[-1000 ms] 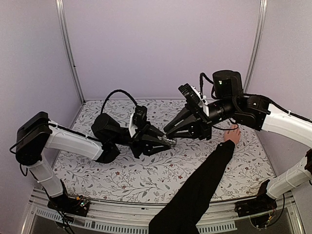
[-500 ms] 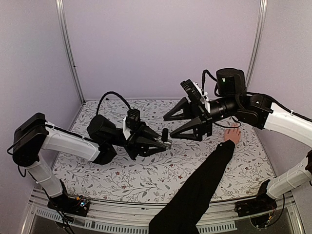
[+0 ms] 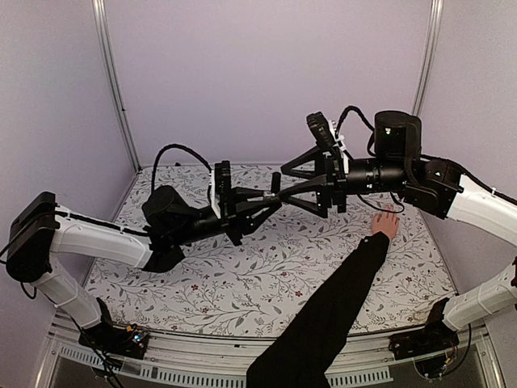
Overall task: Paint the nails
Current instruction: Unscrew the nail polish bottle.
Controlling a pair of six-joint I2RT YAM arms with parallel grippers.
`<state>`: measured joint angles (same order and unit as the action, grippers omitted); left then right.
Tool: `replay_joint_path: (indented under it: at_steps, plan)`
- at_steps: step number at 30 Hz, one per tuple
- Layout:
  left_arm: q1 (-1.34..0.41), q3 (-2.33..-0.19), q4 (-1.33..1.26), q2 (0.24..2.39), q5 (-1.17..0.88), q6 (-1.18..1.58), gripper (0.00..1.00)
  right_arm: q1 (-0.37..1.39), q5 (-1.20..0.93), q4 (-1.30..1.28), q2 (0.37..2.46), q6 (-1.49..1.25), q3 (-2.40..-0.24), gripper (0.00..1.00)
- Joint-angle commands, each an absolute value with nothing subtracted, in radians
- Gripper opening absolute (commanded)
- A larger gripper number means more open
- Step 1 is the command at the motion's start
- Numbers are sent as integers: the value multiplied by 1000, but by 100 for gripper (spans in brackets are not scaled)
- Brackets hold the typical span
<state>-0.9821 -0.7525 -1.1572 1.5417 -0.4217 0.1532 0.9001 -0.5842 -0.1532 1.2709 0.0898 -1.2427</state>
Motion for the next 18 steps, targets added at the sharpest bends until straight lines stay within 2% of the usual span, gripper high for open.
replay_joint_path:
  at_steps: [1, 8, 12, 18]
  plan:
    - [-1052, -778, -1029, 1534, -79, 3, 0, 894, -326, -97, 1262, -39, -1233, 74]
    - [-1122, -823, -1022, 1598, 245, -58, 0, 895, -179, -84, 1292, -148, -1221, 65]
    - [-1149, -857, -1021, 1639, 296, -77, 0, 894, -178, -85, 1318, -174, -1220, 62]
    - [-1193, -912, -1006, 1689, 371, -143, 0, 894, -189, -83, 1346, -198, -1224, 51]
